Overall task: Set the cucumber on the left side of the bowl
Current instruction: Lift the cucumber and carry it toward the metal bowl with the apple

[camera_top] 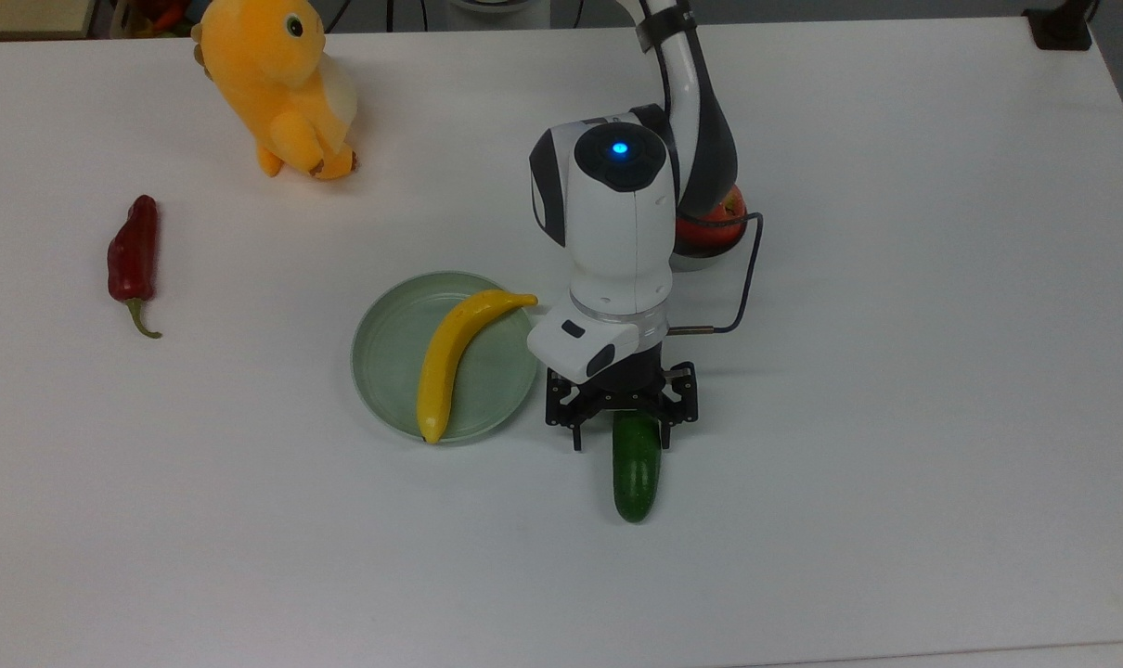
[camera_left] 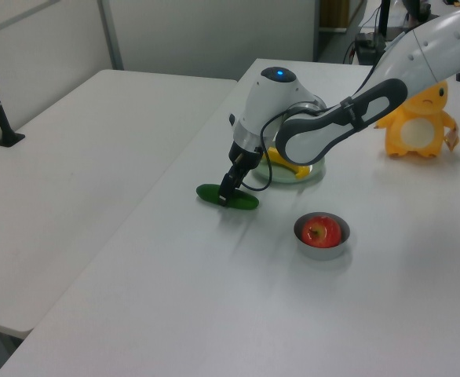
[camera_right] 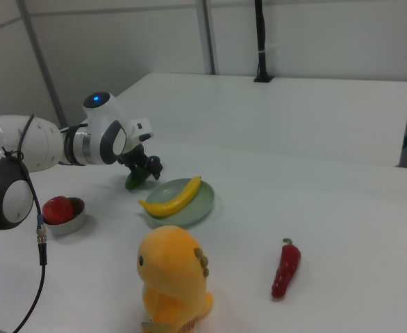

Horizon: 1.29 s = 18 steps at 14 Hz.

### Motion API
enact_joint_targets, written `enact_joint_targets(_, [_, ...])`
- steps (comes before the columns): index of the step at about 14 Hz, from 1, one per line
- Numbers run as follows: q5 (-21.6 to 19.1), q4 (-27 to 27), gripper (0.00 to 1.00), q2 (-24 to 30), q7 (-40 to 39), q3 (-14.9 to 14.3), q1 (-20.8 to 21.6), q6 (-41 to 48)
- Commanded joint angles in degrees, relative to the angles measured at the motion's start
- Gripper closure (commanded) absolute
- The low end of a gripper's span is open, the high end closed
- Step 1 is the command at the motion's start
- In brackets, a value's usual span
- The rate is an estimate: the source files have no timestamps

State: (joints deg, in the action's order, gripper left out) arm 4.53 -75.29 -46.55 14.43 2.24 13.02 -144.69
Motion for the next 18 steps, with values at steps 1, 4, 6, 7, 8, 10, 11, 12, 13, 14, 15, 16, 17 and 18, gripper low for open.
enact_joint_targets(1, [3.90, 1.46, 0.48, -1.35, 1.83, 0.57, 0.52, -0.95])
enact_joint_targets(4, [4.00, 1.37, 0.67, -1.35, 2.36, 0.66, 0.43, -0.95])
enact_joint_targets(6, [4.08, 1.37, 0.68, -1.35, 2.36, 0.66, 0.43, -0.95])
enact_joint_targets(7, [4.08, 1.37, 0.68, -1.35, 2.45, 0.66, 0.43, -0.95])
enact_joint_targets(8, [4.17, 1.29, 0.68, -1.35, 2.71, 0.66, 0.51, -0.86])
enact_joint_targets(10, [4.26, 1.28, 0.68, -0.92, 3.32, 0.66, 0.51, -0.77])
enact_joint_targets(11, [4.43, 1.20, 0.68, -0.39, 4.72, 0.66, 0.51, -0.77])
enact_joint_targets(12, [6.35, 0.59, 0.68, 0.92, 6.21, 0.75, 0.43, -0.77])
enact_joint_targets(13, [7.59, 0.06, 0.67, 1.71, 6.84, 0.84, 0.34, -0.86])
enact_joint_targets(14, [8.03, -0.64, 0.68, 2.94, 7.37, 0.84, 0.43, -0.86])
enact_joint_targets(15, [7.95, -0.82, 0.68, 4.43, 7.46, 1.45, 0.43, -0.86])
enact_joint_targets(16, [7.95, -0.91, 0.68, 6.10, 7.72, 2.41, 0.34, -0.77])
enact_joint_targets(17, [7.95, -1.35, 0.68, 7.25, 7.72, 2.94, 0.34, -0.77])
enact_joint_targets(18, [7.95, -2.66, 0.67, 8.83, 7.72, 3.56, 0.43, -0.77])
